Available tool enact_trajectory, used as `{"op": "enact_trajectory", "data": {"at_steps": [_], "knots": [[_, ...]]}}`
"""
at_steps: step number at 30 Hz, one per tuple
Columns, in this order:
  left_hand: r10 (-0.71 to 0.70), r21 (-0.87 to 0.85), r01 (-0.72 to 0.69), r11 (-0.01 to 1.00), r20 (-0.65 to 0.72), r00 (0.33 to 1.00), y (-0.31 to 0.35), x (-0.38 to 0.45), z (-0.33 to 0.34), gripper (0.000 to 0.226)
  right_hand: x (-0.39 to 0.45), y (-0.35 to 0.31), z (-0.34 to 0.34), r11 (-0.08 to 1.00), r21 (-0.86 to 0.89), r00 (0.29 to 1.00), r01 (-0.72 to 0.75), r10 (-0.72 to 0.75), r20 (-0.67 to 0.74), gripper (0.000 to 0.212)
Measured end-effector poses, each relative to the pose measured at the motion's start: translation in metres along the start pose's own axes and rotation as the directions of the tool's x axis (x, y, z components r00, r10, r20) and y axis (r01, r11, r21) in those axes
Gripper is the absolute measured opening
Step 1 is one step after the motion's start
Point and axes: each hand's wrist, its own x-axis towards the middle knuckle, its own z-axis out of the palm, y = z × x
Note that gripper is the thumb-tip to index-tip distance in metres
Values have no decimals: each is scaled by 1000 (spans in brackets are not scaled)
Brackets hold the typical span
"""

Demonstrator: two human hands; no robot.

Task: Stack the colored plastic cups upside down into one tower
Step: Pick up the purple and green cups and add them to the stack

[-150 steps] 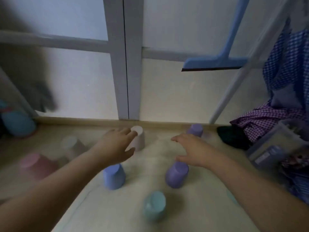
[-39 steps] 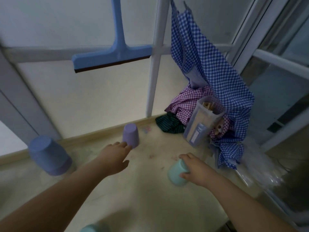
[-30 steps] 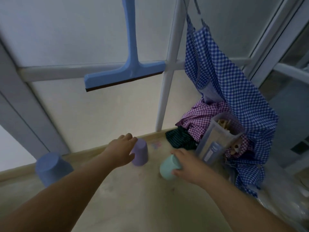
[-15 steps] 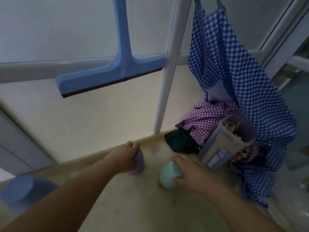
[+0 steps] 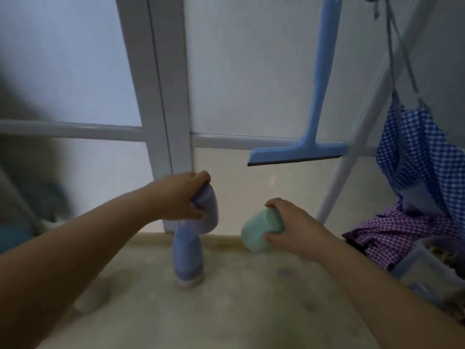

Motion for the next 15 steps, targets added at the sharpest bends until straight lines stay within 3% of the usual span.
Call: {"op": "enact_trajectory", "data": {"at_steps": [7, 15], "knots": [[-87, -95, 90, 991, 31, 996, -30, -37, 23, 62, 4, -47, 24, 994, 10, 994, 105, -105, 18, 64], [-49, -78, 60, 995, 131, 990, -33, -30, 86, 74, -9, -47, 38, 999, 36, 999, 33, -34, 17, 67]]}}
